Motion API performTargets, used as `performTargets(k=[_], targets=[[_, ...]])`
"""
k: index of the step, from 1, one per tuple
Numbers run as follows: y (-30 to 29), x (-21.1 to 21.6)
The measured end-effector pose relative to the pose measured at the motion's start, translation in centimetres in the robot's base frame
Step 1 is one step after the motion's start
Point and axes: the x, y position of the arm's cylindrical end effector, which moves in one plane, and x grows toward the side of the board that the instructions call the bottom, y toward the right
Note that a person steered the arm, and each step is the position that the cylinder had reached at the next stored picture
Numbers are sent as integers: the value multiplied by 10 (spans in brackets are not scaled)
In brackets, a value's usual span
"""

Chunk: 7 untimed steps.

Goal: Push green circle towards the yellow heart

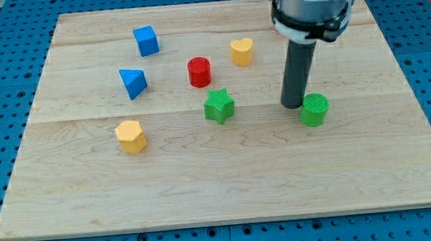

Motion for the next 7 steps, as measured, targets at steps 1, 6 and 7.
performTargets(k=[1, 6, 7], targets=[[2, 35], [92, 25], [94, -2]])
